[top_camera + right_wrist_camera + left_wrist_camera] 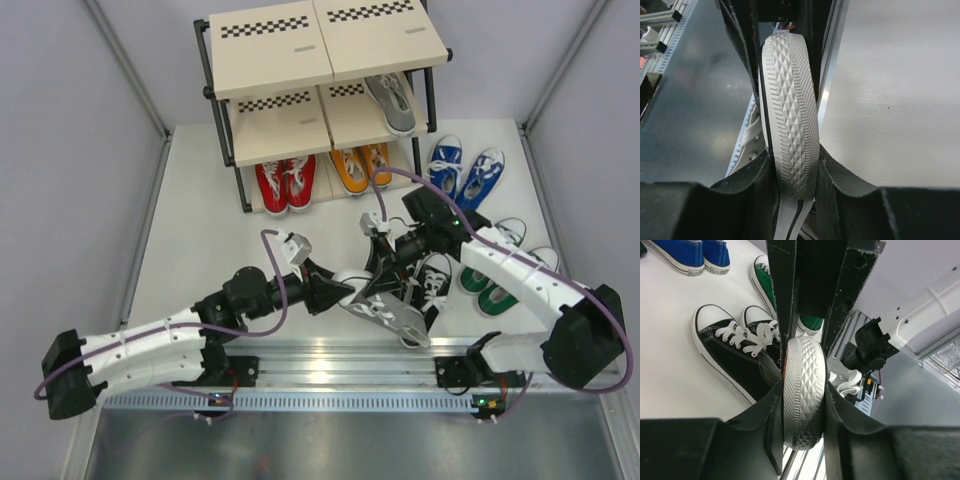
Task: Place and organize the shoes onto the shoe shelf
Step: Pick up the shoe.
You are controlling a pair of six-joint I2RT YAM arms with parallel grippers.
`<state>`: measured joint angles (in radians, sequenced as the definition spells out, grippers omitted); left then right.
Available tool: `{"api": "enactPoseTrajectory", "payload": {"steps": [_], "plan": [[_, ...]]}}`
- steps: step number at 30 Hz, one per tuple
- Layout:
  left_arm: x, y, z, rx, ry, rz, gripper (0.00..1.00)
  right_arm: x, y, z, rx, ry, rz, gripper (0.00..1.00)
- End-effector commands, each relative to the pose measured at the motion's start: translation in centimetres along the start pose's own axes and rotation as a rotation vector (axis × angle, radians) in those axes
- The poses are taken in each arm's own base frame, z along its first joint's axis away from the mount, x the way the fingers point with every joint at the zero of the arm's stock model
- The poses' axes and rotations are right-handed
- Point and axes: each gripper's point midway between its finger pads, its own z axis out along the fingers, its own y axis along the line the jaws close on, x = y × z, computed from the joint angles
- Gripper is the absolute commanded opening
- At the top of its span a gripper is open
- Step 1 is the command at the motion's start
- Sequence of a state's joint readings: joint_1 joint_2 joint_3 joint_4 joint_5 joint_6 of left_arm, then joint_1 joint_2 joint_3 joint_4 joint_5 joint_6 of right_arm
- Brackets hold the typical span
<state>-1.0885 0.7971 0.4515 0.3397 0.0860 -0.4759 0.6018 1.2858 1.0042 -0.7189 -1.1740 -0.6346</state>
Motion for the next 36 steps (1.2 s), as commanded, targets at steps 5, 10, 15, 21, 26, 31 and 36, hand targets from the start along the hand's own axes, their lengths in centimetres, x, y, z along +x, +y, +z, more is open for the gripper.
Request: {"api": "enactPoseTrajectory", "payload": {"steps": [5, 10, 15, 21, 26, 31, 36], "plan": [[-0.8, 0.1, -0.4, -0.004, -0.1, -0.11, 0.0, -1.4, 0.4, -0.1, 0.005, -0.004, -0.106, 0.28], [-0.7, 3.2, -1.9, -0.164, -0.183, -0.273, 0.0, -1.4, -2.1, -3.1, 0.303, 0.099, -0.207, 0.76], [1.7, 6.5, -4.1, -0.331, -0.221, -0.527, 0.0, -1.2, 0.9, -5.2, 0.335, 0.125, -0.444, 0.99], [1.9, 8.2, -6.2, -0.376, -0.348, -0.731, 0.0, 2.7, 4.8, -4.2, 0.127, 0.177, -0.601, 0.99], [1.6, 8.7, -7.3, -0.4, -0.384, -0.758, 0.0, 3.8, 4.1, -4.4, 0.143, 0.256, -0.593, 0.88], [1.4, 8.6, -7.5, -0.404, -0.386, -0.758, 0.0, 4.6, 3.9, -3.9, 0.111, 0.287, -0.559, 0.63], [1.3, 8.4, -7.5, -0.399, -0.383, -0.759, 0.0, 5.3, 2.4, -3.7, 0.145, 0.358, -0.536, 0.56]]}}
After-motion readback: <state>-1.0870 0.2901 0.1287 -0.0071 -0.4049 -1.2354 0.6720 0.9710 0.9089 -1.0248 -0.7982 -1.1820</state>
